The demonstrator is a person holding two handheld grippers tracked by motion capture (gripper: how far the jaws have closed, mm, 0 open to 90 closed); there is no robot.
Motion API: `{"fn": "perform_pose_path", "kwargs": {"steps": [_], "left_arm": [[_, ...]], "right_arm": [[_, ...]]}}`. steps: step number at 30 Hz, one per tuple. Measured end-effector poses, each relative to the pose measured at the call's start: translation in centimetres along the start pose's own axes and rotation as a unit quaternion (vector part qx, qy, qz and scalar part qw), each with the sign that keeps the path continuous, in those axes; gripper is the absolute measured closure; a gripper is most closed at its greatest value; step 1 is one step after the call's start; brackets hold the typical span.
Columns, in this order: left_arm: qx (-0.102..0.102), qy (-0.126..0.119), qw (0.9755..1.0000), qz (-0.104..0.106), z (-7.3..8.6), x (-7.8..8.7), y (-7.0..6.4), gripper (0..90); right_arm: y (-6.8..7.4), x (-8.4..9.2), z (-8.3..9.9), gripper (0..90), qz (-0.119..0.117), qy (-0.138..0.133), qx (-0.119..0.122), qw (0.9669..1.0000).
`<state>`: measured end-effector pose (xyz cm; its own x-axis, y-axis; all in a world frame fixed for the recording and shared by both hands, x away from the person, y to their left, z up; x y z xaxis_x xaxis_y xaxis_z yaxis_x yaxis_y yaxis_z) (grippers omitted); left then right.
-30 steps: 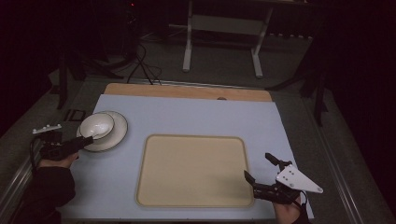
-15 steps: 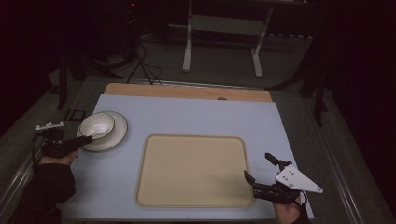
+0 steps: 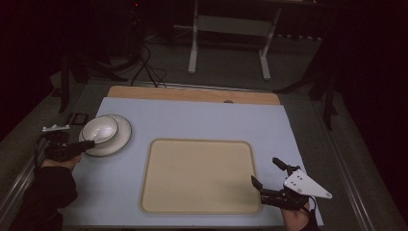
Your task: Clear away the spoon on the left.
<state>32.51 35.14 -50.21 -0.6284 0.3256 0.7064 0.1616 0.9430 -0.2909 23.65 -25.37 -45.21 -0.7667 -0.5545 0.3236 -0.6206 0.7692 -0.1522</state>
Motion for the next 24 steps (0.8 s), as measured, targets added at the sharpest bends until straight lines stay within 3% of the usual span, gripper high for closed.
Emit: {"fn": "perform_pose_path", "kwargs": {"steps": [3,7,15,24], "left_arm": [[-0.016,0.008,0.9998,-0.001,-0.29,0.01,-0.47,84.1],[-0.033,0.018,0.9992,-0.012,-0.52,0.0,-0.8,85.0],[-0.042,0.015,0.9989,-0.016,-0.52,0.12,-1.07,85.7],[-0.033,-0.004,0.9992,-0.022,-0.71,0.75,-1.11,85.9]], "right_arm": [[-0.02,-0.01,0.0,11.4,0.0,-0.001,-0.001,1.0],[-0.04,0.01,-0.01,11.4,-0.001,-0.001,-0.001,1.0],[-0.12,0.02,0.01,11.5,-0.002,-0.001,-0.005,1.0],[-0.14,0.06,-0.01,11.5,-0.001,-0.003,-0.006,1.0]]}}
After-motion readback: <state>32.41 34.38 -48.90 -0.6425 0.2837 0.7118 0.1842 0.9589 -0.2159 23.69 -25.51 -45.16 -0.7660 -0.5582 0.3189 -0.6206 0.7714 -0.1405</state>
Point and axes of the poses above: each handheld gripper's, and its own axes: x roughly backward along the jaws, z roughly out of its underside, y roughly to its left, the point moved 3 cm from there along -x, roughly forward along the jaws, and after that the axes turned 2 degrees about y, right-handed, at the moved point
